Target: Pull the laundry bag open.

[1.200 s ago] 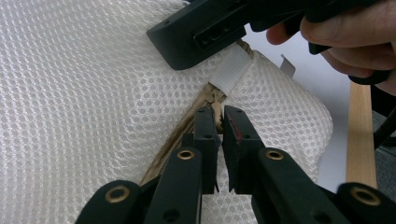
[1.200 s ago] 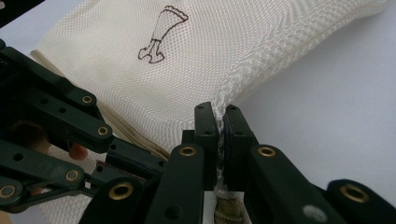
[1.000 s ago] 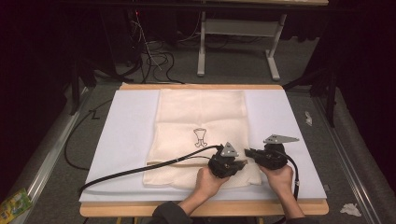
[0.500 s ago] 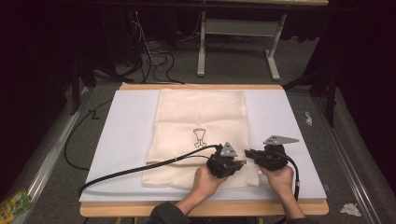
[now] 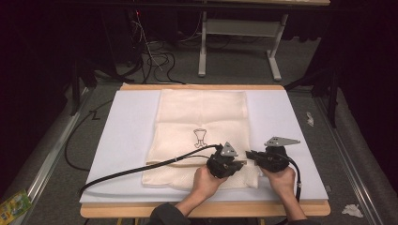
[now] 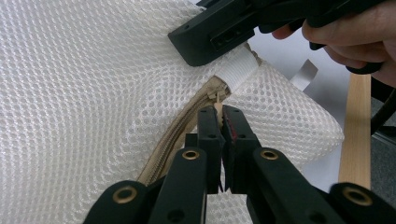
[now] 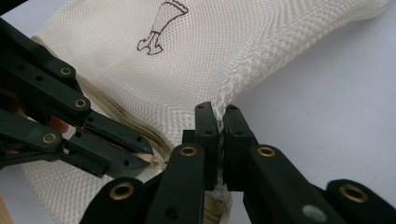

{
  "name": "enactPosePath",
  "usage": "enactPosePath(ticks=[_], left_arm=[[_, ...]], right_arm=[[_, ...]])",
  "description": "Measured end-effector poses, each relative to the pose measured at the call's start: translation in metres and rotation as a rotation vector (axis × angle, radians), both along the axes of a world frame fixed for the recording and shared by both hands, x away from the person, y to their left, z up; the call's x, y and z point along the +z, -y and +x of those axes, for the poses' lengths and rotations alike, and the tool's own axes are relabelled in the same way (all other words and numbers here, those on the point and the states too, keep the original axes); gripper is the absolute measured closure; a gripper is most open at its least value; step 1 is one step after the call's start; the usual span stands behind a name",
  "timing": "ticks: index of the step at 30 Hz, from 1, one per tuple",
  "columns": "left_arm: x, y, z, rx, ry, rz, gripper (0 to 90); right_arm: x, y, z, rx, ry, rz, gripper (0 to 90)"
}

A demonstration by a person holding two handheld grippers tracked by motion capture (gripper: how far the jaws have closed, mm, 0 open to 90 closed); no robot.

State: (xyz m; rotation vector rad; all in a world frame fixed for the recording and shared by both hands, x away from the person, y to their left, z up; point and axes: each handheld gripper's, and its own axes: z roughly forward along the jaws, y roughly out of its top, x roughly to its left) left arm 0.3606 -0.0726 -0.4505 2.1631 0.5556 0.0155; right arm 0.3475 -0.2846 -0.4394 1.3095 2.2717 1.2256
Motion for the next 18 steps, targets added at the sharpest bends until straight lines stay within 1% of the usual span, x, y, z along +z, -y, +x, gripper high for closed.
enactPosePath(ticks=[3,6,7,8,10,12,13,14,15,16,18], left_arm=[[0.0,0.0013,-0.0016,0.003,0.006,0.005,87.4],[-0.0017,0.0013,-0.001,0.002,-0.002,0.013,87.4],[-0.0013,0.0009,-0.0009,0.01,0.0,0.008,87.4],[-0.0003,0.0004,-0.0008,0.013,0.009,0.006,87.5],[0.0016,-0.0002,-0.0009,0.012,0.013,0.003,87.4],[0.0028,-0.0009,-0.0008,0.014,0.014,0.008,87.4],[0.0026,-0.0012,-0.0005,0.02,0.021,0.021,87.4],[0.0021,-0.0016,-0.0001,0.02,0.022,0.025,87.5],[0.0013,-0.0008,-0.0007,0.021,0.017,0.028,87.5],[0.0006,-0.0001,-0.0015,0.023,0.021,0.027,87.4],[0.0004,-0.0008,-0.0017,0.022,0.025,0.026,87.5]], right_arm=[[0.0007,-0.0006,0.0004,0.001,0.009,0.0,88.5],[0.0014,-0.0028,0.0004,0.003,0.01,-0.004,88.5],[0.0013,-0.0032,0.0004,0.006,0.014,-0.008,88.5],[0.0014,-0.0031,0.0,0.004,0.011,-0.004,88.7],[0.0018,-0.0012,-0.0006,0.006,0.017,0.004,88.7],[0.002,0.0,-0.002,0.01,0.016,0.004,88.8],[0.0016,0.0004,-0.0023,0.014,0.019,0.002,88.8],[0.0016,0.0006,-0.0026,0.012,0.022,-0.003,88.8],[0.0017,0.001,-0.0023,0.011,0.021,0.005,88.8],[0.0014,0.0008,-0.0016,0.01,0.014,0.011,88.8],[0.0013,0.0,-0.0005,0.009,0.021,0.011,88.8]])
